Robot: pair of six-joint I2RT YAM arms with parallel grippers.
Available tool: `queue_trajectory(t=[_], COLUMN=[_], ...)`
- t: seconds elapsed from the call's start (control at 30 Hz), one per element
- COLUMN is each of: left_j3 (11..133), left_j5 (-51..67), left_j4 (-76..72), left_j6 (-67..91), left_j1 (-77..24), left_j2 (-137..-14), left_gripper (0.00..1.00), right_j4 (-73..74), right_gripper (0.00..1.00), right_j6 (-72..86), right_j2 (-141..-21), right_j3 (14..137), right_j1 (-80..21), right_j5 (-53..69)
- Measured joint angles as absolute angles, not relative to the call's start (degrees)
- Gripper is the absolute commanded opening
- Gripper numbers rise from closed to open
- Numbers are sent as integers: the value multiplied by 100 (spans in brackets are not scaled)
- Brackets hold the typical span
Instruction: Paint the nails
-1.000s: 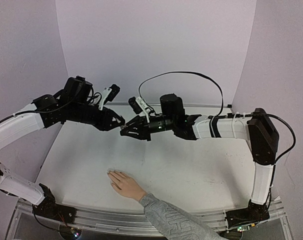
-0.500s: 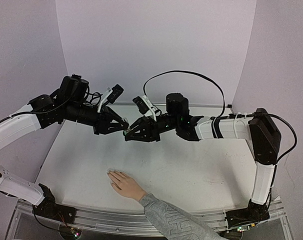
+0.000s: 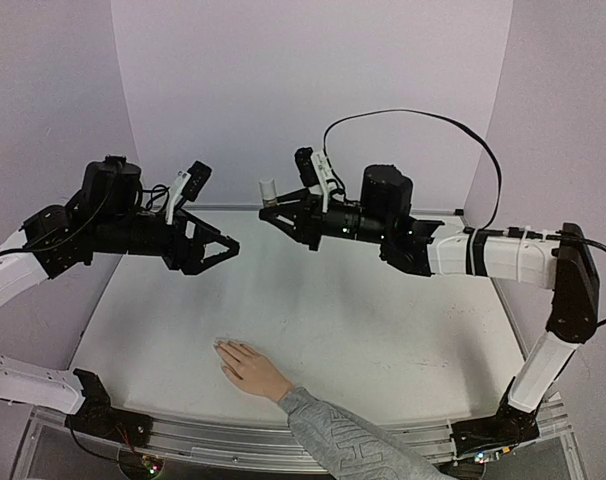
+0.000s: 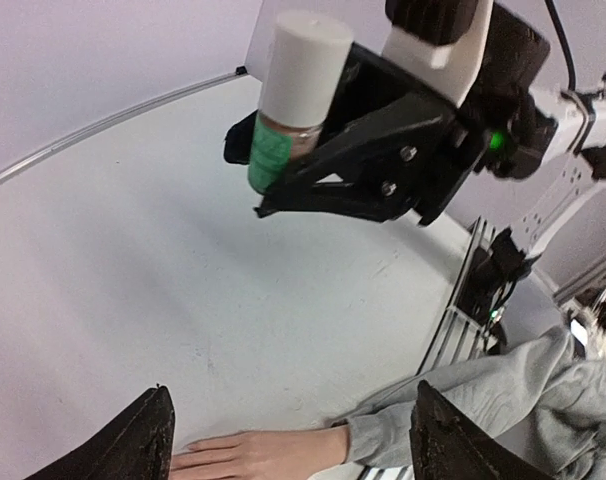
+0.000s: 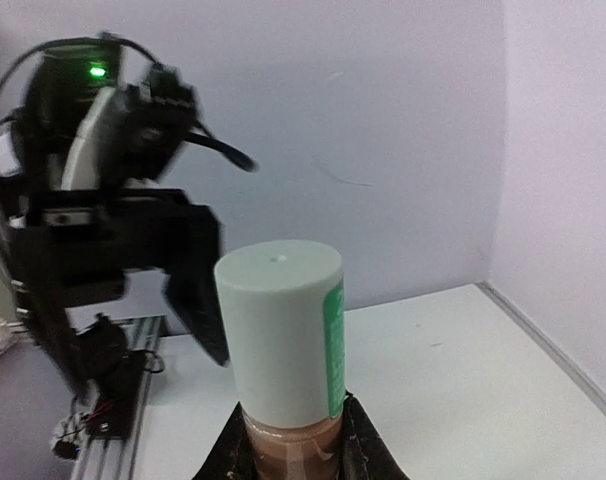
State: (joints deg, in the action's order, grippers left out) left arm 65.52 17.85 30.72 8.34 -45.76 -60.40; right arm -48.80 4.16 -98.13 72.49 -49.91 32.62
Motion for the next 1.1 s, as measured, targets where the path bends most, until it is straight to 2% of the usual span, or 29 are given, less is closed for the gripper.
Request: queue_trajectory(t=[0.27, 0.5, 0.63, 0.77, 1.1], left_j3=[6556, 6718, 6943, 7028, 7135], left_j5=[934, 318, 279, 276, 349], left_j4=[2733, 2198, 1898, 1717, 1636], left_j6=[2102, 2596, 2698, 2711, 2731], left_j1=[-4582, -4582, -4582, -4582, -4582], left_j2=[-6058, -6410, -6674, -6836, -7135], left_gripper=[90, 89, 79, 63, 45], right_j4=[-4661, -4484, -4392, -4340, -4324], right_gripper=[0, 0, 0, 0, 0], right_j6=[143, -207, -311, -355, -410], right_j2=[-9854, -10219, -10320, -10322, -10322], right_j3=[7183, 7491, 7507, 7542, 7688], right_j1=[-5603, -6106, -6208, -6219, -6243], right_j5=[75, -1050, -1199, -1273, -1291])
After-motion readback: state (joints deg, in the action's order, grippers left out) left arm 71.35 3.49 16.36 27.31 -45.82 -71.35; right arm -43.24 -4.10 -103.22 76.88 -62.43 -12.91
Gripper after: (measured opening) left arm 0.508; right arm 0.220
